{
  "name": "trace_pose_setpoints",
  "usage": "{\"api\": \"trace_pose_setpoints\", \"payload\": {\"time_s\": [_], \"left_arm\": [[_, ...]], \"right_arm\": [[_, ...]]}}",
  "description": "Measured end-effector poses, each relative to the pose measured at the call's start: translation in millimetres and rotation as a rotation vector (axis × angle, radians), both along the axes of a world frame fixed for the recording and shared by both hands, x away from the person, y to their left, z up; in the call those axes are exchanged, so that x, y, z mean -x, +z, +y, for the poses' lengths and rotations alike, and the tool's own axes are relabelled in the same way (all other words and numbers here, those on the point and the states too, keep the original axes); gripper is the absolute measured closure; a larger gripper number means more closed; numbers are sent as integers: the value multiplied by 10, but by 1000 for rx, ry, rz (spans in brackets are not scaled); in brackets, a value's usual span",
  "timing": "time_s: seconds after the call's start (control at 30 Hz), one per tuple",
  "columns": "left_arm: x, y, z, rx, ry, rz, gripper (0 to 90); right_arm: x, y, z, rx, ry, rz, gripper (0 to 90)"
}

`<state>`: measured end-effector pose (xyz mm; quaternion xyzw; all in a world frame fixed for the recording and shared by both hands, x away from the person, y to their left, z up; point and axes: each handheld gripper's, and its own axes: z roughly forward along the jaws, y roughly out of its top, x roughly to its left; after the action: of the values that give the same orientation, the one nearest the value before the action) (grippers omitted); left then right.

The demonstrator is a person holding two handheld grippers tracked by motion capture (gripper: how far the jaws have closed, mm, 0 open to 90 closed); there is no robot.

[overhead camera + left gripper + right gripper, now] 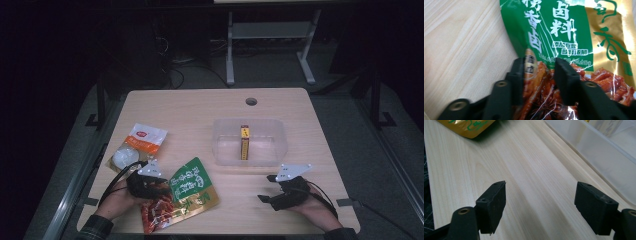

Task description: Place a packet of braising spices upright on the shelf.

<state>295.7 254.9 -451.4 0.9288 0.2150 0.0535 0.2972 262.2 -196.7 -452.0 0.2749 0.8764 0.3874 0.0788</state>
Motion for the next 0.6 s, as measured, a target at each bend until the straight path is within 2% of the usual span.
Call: {"api": "trace_pose_setpoints", "payload": {"time_s": [0.07, 0.13, 0.2, 0.3, 0.43, 0.53, 0.6], "left_arm": [[2, 2, 1, 2, 9, 11, 761], [-13, 1, 9, 10, 19, 15, 799], [-21, -8, 15, 34, 39, 39, 825], [-39, -7, 42, 53, 44, 59, 857], [-35, 14, 54, 81, 65, 68, 879], [-40, 47, 76, 100, 61, 74, 886], [-38, 63, 74, 147, 76, 84, 888]], "right_arm": [[-2, -1, 1, 0, 0, 0, 247], [-1, 0, 0, 0, -2, 4, 247], [0, 2, 0, -1, -1, 5, 247], [1, 0, 2, 0, 4, 1, 247], [1, -1, 0, 0, 6, 6, 247], [-1, 1, -4, -2, 2, 10, 246], [-1, 2, -5, -3, 1, 12, 246]]}}
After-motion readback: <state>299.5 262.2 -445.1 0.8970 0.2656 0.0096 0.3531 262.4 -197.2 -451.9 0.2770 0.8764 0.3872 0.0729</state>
